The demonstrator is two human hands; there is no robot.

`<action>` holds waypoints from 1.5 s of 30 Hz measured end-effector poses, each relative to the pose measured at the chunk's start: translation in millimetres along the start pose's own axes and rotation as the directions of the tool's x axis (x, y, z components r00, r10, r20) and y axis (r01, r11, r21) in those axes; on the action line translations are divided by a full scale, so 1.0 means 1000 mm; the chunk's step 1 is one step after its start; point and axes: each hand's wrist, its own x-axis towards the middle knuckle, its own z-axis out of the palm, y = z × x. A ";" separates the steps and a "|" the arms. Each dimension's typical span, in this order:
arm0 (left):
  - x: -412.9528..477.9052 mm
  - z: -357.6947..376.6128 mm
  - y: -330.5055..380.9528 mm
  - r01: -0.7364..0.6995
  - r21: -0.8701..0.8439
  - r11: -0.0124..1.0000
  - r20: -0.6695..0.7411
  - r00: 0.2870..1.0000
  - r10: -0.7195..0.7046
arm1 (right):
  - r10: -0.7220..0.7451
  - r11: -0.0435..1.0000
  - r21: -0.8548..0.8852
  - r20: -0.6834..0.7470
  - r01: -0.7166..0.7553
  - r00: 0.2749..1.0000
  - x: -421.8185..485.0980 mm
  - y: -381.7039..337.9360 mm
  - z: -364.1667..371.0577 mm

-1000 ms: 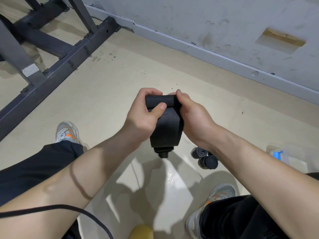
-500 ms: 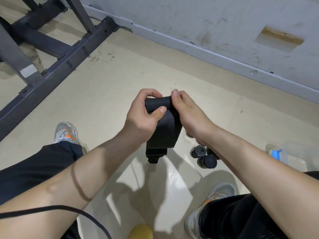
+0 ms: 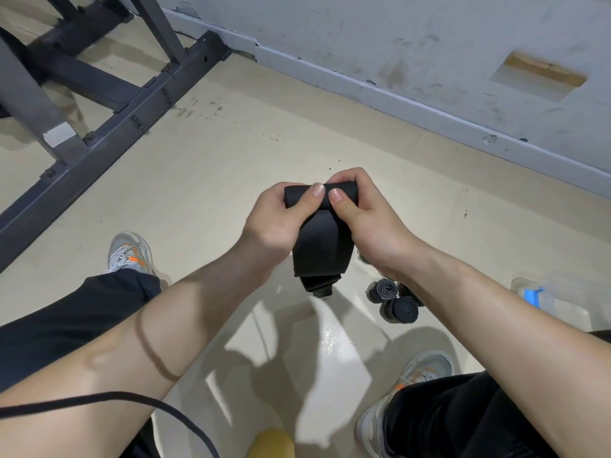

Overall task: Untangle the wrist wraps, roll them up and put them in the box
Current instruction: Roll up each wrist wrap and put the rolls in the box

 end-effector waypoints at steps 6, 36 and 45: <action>0.002 -0.007 -0.001 -0.037 0.011 0.999 0.002 0.999 0.037 | 0.086 0.958 0.273 0.037 -0.092 0.996 0.006 -0.003 0.002; 0.002 -0.010 -0.002 -0.085 0.022 0.996 0.028 0.996 0.085 | -0.006 0.997 0.071 -0.045 0.009 0.999 0.003 0.000 0.002; 0.004 -0.005 0.003 -0.031 -0.025 0.999 0.027 0.999 0.032 | -0.025 0.985 0.171 -0.033 0.030 0.999 0.000 0.000 0.001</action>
